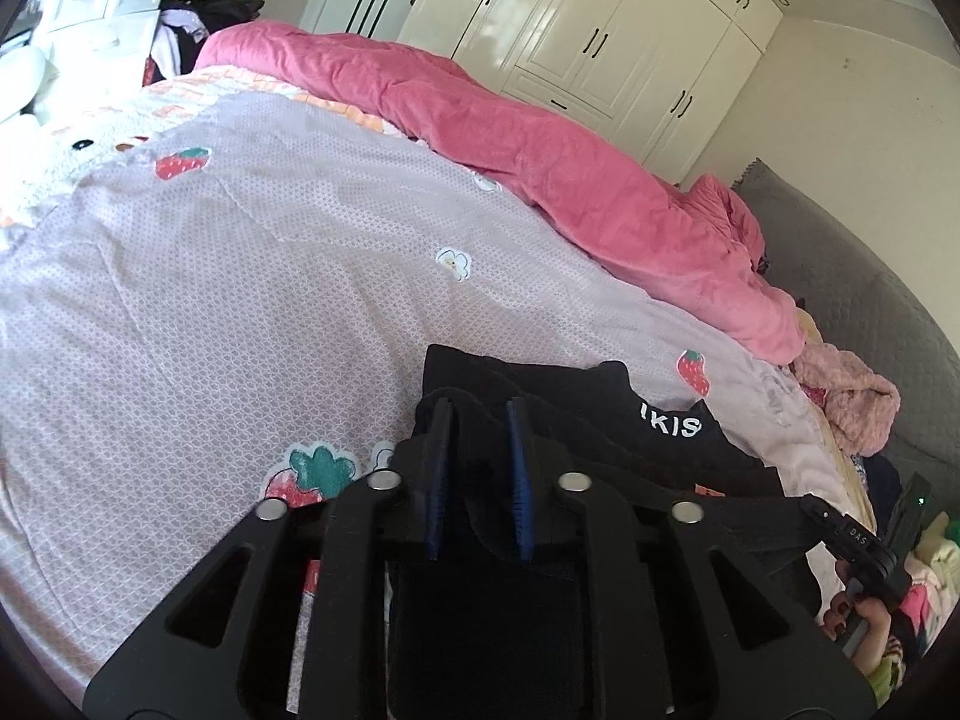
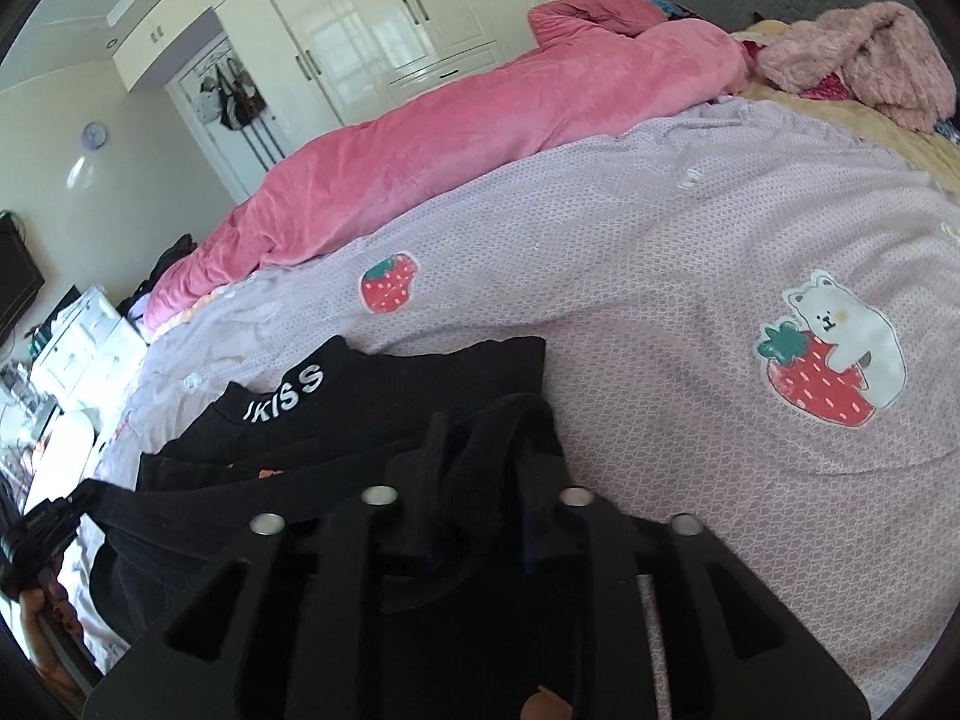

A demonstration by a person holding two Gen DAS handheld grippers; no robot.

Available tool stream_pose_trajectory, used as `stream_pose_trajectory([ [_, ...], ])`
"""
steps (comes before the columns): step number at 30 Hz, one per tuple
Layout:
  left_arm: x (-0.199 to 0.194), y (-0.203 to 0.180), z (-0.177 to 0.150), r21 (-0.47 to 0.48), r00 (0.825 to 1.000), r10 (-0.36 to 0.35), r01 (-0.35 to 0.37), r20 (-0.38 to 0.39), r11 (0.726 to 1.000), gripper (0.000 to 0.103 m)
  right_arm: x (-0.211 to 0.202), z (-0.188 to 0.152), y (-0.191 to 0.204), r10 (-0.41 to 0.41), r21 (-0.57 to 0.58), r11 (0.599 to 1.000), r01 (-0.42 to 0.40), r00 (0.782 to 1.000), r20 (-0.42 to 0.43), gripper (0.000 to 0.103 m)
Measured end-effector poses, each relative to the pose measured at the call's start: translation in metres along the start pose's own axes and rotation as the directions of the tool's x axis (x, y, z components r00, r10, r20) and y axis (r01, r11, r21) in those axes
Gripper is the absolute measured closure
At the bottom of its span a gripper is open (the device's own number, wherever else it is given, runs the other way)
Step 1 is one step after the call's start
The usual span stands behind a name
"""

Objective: Fold small clothes

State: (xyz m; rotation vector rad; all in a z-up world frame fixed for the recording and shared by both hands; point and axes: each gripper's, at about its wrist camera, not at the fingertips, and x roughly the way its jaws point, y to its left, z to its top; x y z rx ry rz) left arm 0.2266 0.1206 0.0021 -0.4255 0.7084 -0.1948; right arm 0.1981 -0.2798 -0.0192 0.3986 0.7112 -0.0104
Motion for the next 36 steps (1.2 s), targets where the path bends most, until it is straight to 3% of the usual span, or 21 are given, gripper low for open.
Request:
stream_pose_trajectory([
  [1, -0.003, -0.002, 0.001, 0.005, 1.000, -0.005, 0.005, 0.005, 1.000, 0.078, -0.003, 0.000, 0.003, 0.004, -0.016, 1.000, -0.003, 1.000, 0.012, 0.063],
  [3, -0.008, -0.006, 0.001, 0.021, 1.000, -0.004, 0.004, 0.019, 1.000, 0.075, -0.010, -0.001, 0.008, -0.011, -0.042, 0.999, 0.013, 0.999, 0.038, 0.050],
  [8, -0.020, -0.017, 0.001, 0.068, 0.999, 0.009, -0.013, 0.047, 0.998, 0.058, -0.032, -0.002, 0.015, -0.041, -0.089, 0.995, 0.052, 0.992, 0.117, 0.042],
  [13, -0.028, -0.029, -0.001, 0.117, 0.999, 0.000, -0.007, 0.055, 0.993, 0.050, -0.054, -0.008, 0.032, -0.050, -0.187, 0.978, 0.091, 0.976, 0.214, 0.042],
  [16, -0.032, -0.035, -0.003, 0.144, 0.998, -0.010, 0.001, 0.058, 0.990, 0.049, -0.065, -0.018, 0.056, 0.031, -0.305, 0.951, 0.046, 0.969, 0.245, 0.042],
  [20, -0.036, -0.045, -0.007, 0.185, 0.998, -0.024, 0.015, 0.051, 0.983, 0.049, -0.061, -0.038, 0.093, 0.180, -0.444, 0.891, -0.096, 0.972, 0.152, 0.042],
  [22, -0.035, -0.050, -0.012, 0.205, 0.999, -0.034, 0.027, 0.032, 0.978, 0.049, -0.053, -0.048, 0.107, 0.228, -0.479, 0.861, -0.171, 0.972, 0.062, 0.052],
  [23, -0.034, -0.052, -0.015, 0.215, 0.999, -0.039, 0.033, 0.022, 0.976, 0.049, -0.048, -0.052, 0.112, 0.237, -0.491, 0.848, -0.198, 0.971, 0.017, 0.065],
  [25, -0.030, -0.058, -0.024, 0.223, 0.999, -0.046, 0.044, 0.001, 0.974, 0.049, -0.040, -0.060, 0.121, 0.238, -0.508, 0.829, -0.235, 0.969, -0.060, 0.070],
  [29, -0.012, -0.077, -0.043, 0.273, 0.991, -0.081, 0.107, -0.107, 0.956, 0.052, -0.034, -0.067, 0.126, 0.214, -0.538, 0.807, -0.242, 0.970, -0.115, 0.071],
  [31, -0.004, -0.091, -0.056, 0.320, 0.982, -0.091, 0.141, -0.166, 0.937, 0.065, -0.031, -0.069, 0.125, 0.205, -0.535, 0.807, -0.249, 0.968, -0.142, 0.071],
  [33, 0.004, -0.101, -0.069, 0.358, 0.973, -0.090, 0.163, -0.213, 0.919, 0.071, -0.027, -0.071, 0.125, 0.200, -0.533, 0.805, -0.260, 0.965, -0.167, 0.071],
  [36, 0.017, -0.107, -0.083, 0.391, 0.967, -0.057, 0.155, -0.249, 0.907, 0.074, -0.021, -0.075, 0.127, 0.184, -0.545, 0.794, -0.268, 0.961, -0.205, 0.071],
])
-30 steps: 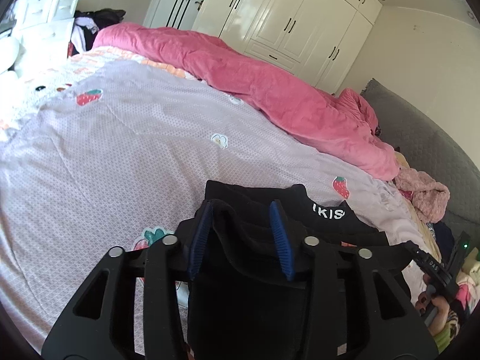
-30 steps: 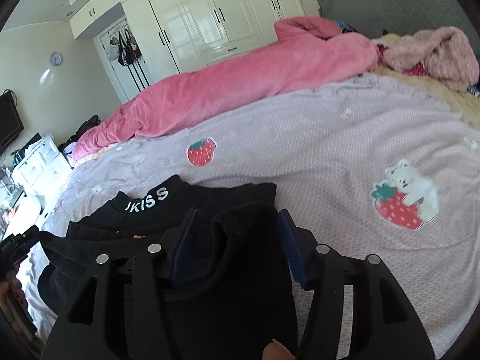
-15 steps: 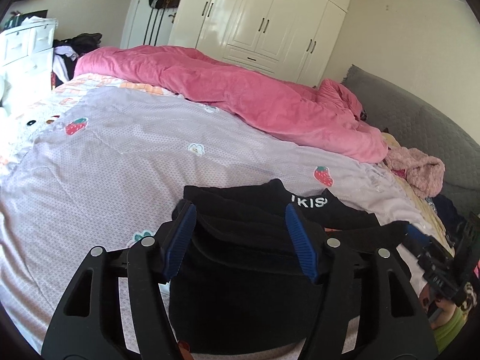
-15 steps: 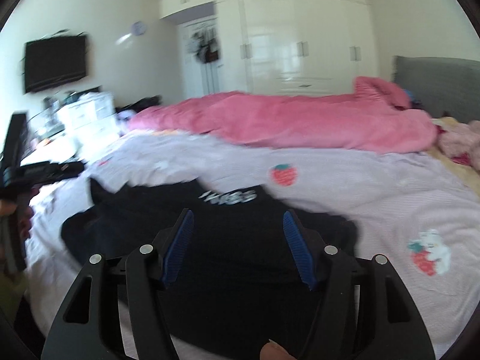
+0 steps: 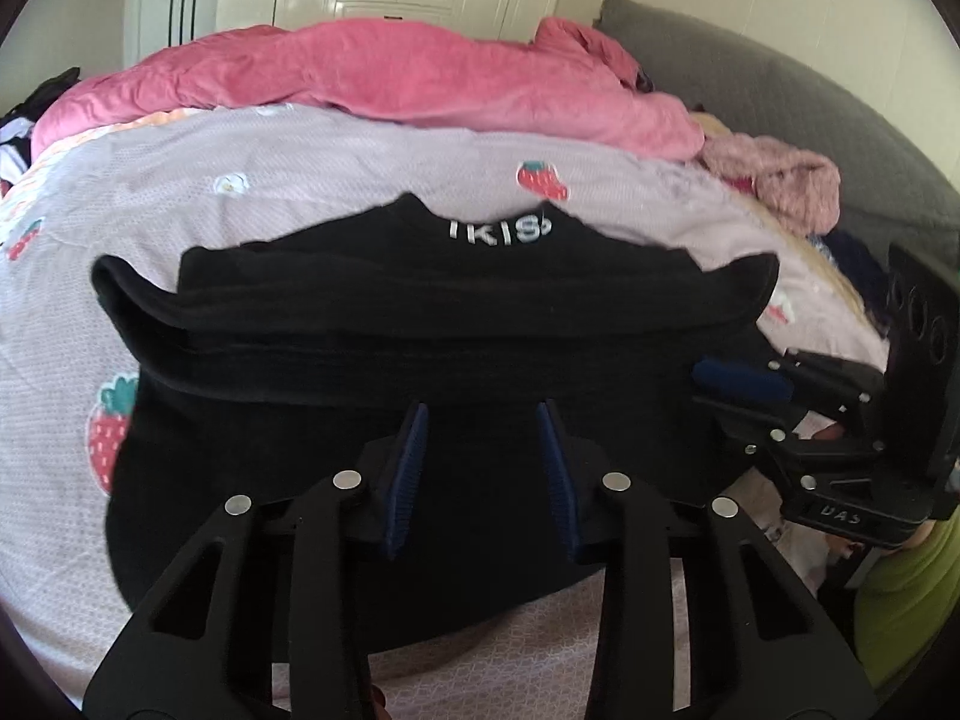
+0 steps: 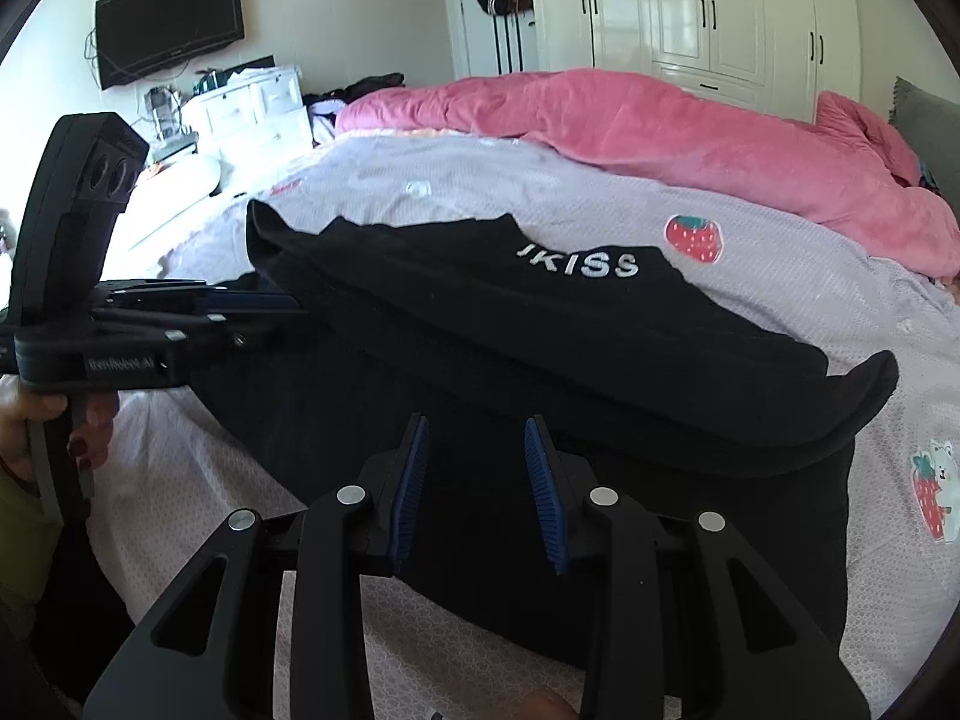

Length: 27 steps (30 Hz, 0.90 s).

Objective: Fold small clothes

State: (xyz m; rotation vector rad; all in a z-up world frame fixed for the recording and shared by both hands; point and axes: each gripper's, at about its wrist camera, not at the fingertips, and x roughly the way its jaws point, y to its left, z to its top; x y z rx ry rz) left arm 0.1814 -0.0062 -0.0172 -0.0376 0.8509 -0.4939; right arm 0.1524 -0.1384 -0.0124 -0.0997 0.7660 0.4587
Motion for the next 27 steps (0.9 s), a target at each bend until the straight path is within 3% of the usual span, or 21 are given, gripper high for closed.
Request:
stream_pose_trajectory([
  [12, 0.012, 0.012, 0.009, -0.024, 0.999, 0.024, -0.024, 0.026, 0.999, 0.074, 0.010, 0.001, -0.010, -0.073, 0.018, 0.997, 0.073, 0.997, -0.002, 0.073],
  [18, 0.025, 0.026, 0.026, -0.047, 0.996, 0.077, -0.075, 0.039, 0.996, 0.073, 0.024, 0.013, -0.030, -0.140, 0.053, 0.989, 0.141, 0.990, -0.011, 0.072],
  [27, 0.007, 0.072, 0.046, -0.187, 0.983, 0.063, -0.030, 0.172, 0.982, 0.063, 0.015, 0.037, -0.084, -0.254, 0.223, 0.947, 0.229, 0.963, 0.089, 0.070],
])
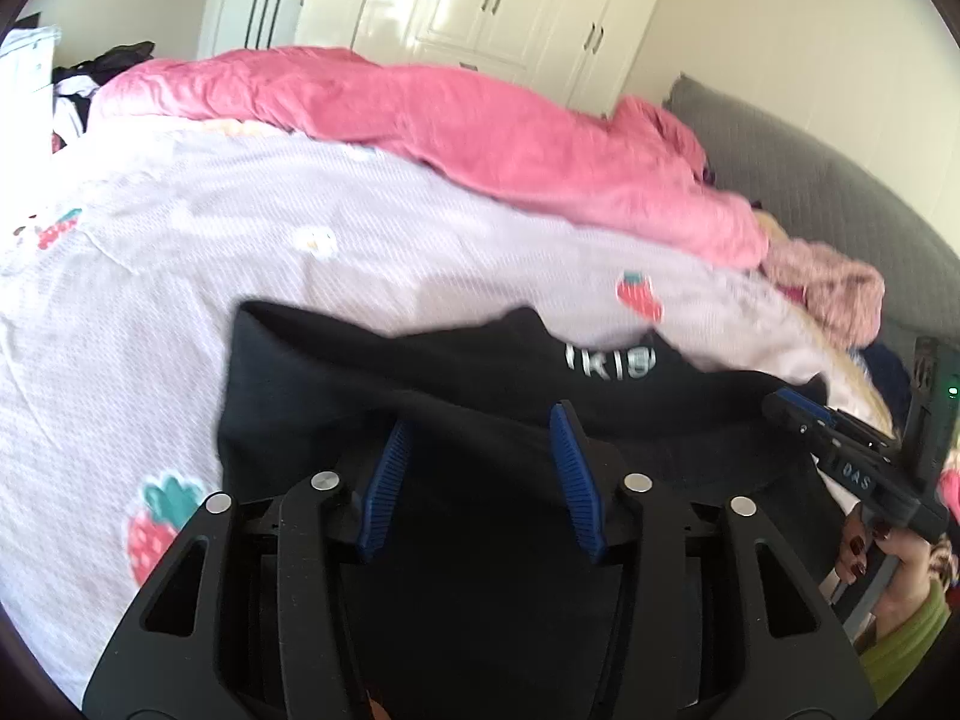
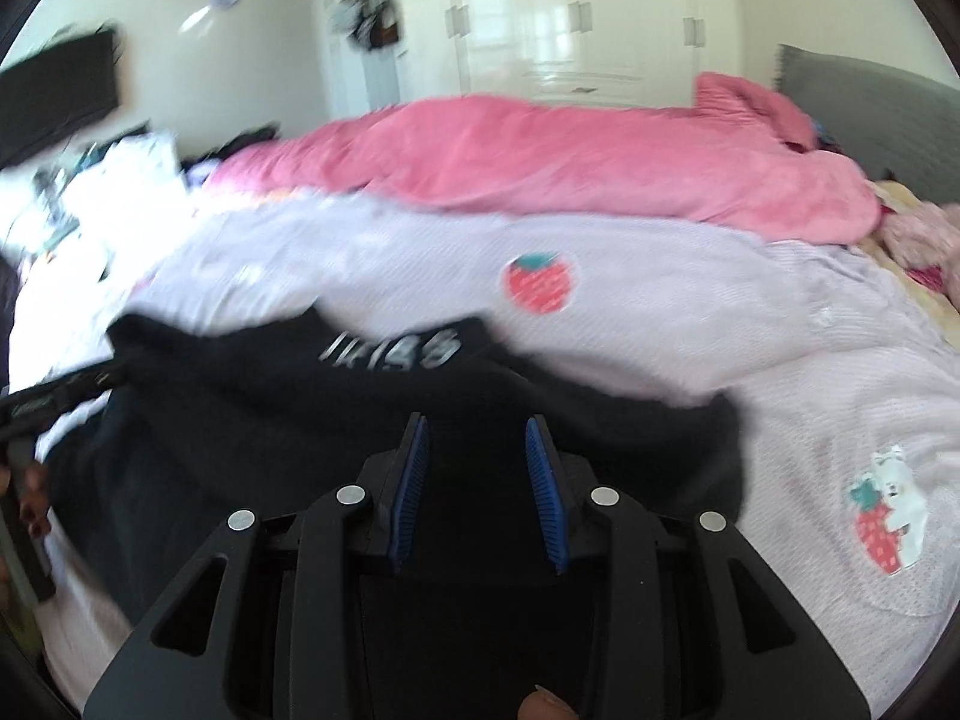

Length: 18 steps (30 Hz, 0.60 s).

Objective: Fold small clothes

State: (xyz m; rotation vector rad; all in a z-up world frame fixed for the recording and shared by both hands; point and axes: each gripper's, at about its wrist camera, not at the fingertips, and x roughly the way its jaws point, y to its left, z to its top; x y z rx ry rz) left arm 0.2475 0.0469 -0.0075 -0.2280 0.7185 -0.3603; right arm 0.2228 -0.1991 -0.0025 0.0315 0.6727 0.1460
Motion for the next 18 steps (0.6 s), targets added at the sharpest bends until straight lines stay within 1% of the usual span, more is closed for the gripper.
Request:
stream_pose_trajectory([
  [2, -0.003, 0.007, 0.006, -0.018, 1.000, 0.003, -0.003, 0.019, 1.000, 0.062, -0.005, 0.007, -0.014, -0.026, 0.057, 0.998, 0.024, 0.999, 0.037, 0.070],
  [4, -0.006, 0.015, 0.008, -0.043, 0.999, 0.013, -0.012, 0.030, 0.999, 0.062, -0.017, 0.010, -0.023, -0.041, 0.083, 0.996, 0.035, 0.996, 0.075, 0.070],
  [6, -0.007, 0.020, 0.010, -0.062, 0.999, 0.011, -0.009, 0.035, 0.998, 0.062, -0.028, 0.008, -0.026, -0.039, 0.076, 0.997, 0.032, 0.994, 0.099, 0.066],
  [7, -0.008, 0.022, 0.011, -0.069, 0.999, 0.018, -0.015, 0.041, 0.997, 0.059, -0.036, 0.005, -0.027, -0.035, 0.066, 0.997, 0.028, 0.994, 0.108, 0.064],
  [8, -0.009, 0.024, 0.011, -0.074, 0.999, 0.024, -0.021, 0.046, 0.997, 0.058, -0.041, 0.003, -0.026, -0.031, 0.056, 0.998, 0.024, 0.993, 0.117, 0.060],
  [9, -0.011, 0.026, 0.011, -0.079, 0.998, 0.028, -0.024, 0.050, 0.997, 0.058, -0.046, -0.001, -0.025, -0.030, 0.046, 0.999, 0.025, 0.992, 0.125, 0.058],
  [12, -0.016, 0.031, 0.012, -0.096, 0.997, 0.054, -0.049, 0.060, 0.994, 0.057, -0.050, -0.007, -0.025, -0.035, 0.040, 0.999, 0.030, 0.992, 0.120, 0.055],
  [14, -0.018, 0.038, 0.012, -0.115, 0.995, 0.078, -0.071, 0.061, 0.991, 0.055, -0.046, -0.009, -0.028, -0.052, 0.054, 0.997, 0.047, 0.993, 0.106, 0.051],
  [15, -0.018, 0.042, 0.012, -0.129, 0.994, 0.090, -0.082, 0.056, 0.988, 0.054, -0.044, -0.009, -0.030, -0.066, 0.059, 0.996, 0.061, 0.993, 0.095, 0.051],
  [16, -0.019, 0.047, 0.012, -0.145, 0.994, 0.098, -0.090, 0.048, 0.985, 0.054, -0.041, -0.010, -0.034, -0.099, 0.067, 0.993, 0.093, 0.992, 0.081, 0.051],
  [18, -0.018, 0.056, 0.011, -0.172, 0.993, 0.110, -0.103, 0.032, 0.980, 0.054, -0.035, -0.011, -0.040, -0.132, 0.086, 0.988, 0.128, 0.990, 0.047, 0.047],
])
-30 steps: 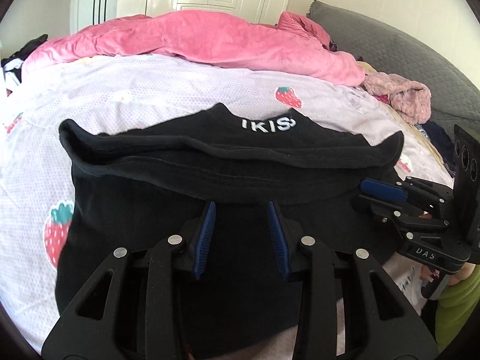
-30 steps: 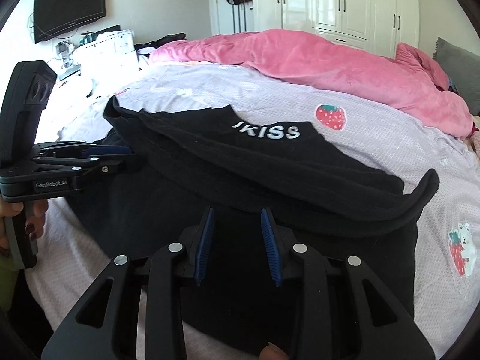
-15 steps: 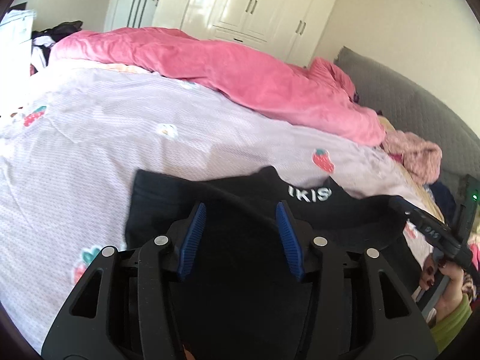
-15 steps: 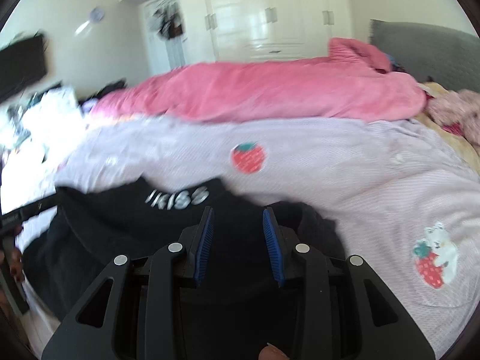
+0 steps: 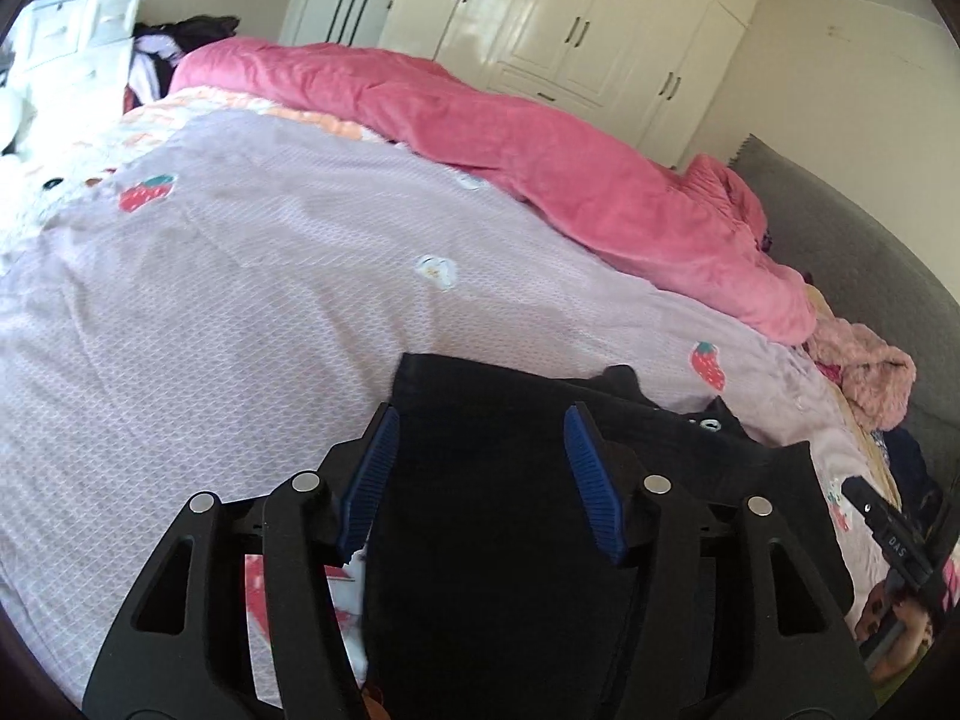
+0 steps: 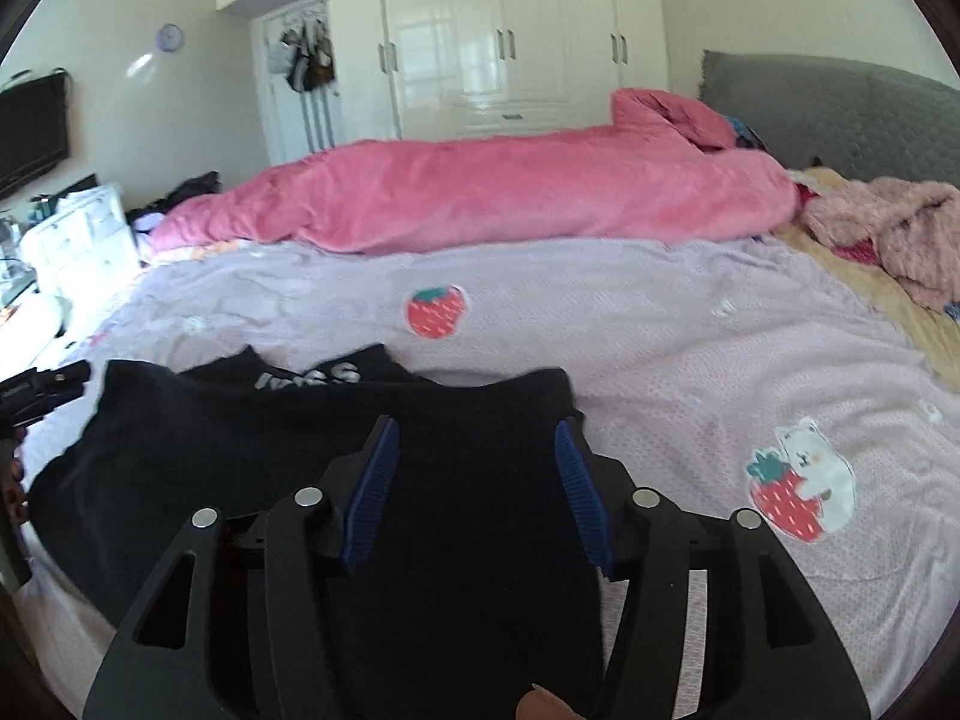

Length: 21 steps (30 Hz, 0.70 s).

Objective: Fold small clothes

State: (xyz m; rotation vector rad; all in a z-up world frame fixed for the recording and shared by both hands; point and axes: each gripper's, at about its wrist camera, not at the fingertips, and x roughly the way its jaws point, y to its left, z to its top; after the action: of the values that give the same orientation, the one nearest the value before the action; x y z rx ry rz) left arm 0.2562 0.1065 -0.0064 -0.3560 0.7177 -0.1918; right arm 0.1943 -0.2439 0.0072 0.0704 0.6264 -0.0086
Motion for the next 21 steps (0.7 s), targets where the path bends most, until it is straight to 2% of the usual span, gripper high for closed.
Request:
stream_pose_trajectory([
  [4, 0.003, 0.016, 0.001, -0.048, 1.000, 0.006, -0.007, -0.026, 0.999, 0.054, 0.016, -0.005, -0.018, -0.031, 0.066, 0.997, 0.036, 0.997, -0.071, 0.047],
  [8, 0.007, 0.015, -0.001, -0.042, 0.999, 0.004, -0.006, -0.044, 0.999, 0.054, 0.028, -0.005, -0.024, -0.047, 0.072, 0.996, 0.054, 0.993, -0.106, 0.047],
  [11, 0.012, 0.009, -0.002, -0.008, 0.999, 0.006, -0.007, -0.050, 1.000, 0.054, 0.037, 0.001, -0.024, -0.038, 0.068, 0.997, 0.046, 0.993, -0.111, 0.047],
  [13, 0.016, 0.003, -0.002, 0.028, 0.999, 0.018, -0.016, -0.050, 0.999, 0.048, 0.043, 0.004, -0.024, -0.020, 0.093, 0.995, 0.031, 0.994, -0.111, 0.047],
  [15, 0.021, -0.001, -0.004, 0.052, 0.998, 0.021, -0.018, -0.059, 0.998, 0.047, 0.049, 0.006, -0.024, -0.013, 0.099, 0.995, 0.024, 0.993, -0.116, 0.047],
  [17, 0.028, -0.003, -0.006, 0.069, 0.996, 0.034, -0.029, -0.079, 0.997, 0.047, 0.058, 0.006, -0.022, -0.031, 0.076, 0.996, 0.041, 0.992, -0.125, 0.047],
  [18, 0.031, -0.004, -0.006, 0.076, 0.995, 0.052, -0.045, -0.087, 0.996, 0.055, 0.060, 0.005, -0.022, -0.039, 0.069, 0.996, 0.048, 0.990, -0.132, 0.054],
  [19, 0.033, -0.004, -0.007, 0.083, 0.993, 0.090, -0.083, -0.080, 0.993, 0.083, 0.063, 0.004, -0.021, -0.044, 0.063, 0.997, 0.053, 0.989, -0.144, 0.064],
  [20, 0.033, -0.004, -0.008, 0.091, 0.992, 0.108, -0.101, -0.073, 0.991, 0.092, 0.064, 0.003, -0.021, -0.056, 0.059, 0.996, 0.065, 0.988, -0.146, 0.079],
  [21, 0.033, -0.005, -0.009, 0.098, 0.991, 0.115, -0.108, -0.068, 0.989, 0.095, 0.064, 0.002, -0.021, -0.071, 0.056, 0.995, 0.080, 0.987, -0.142, 0.090],
])
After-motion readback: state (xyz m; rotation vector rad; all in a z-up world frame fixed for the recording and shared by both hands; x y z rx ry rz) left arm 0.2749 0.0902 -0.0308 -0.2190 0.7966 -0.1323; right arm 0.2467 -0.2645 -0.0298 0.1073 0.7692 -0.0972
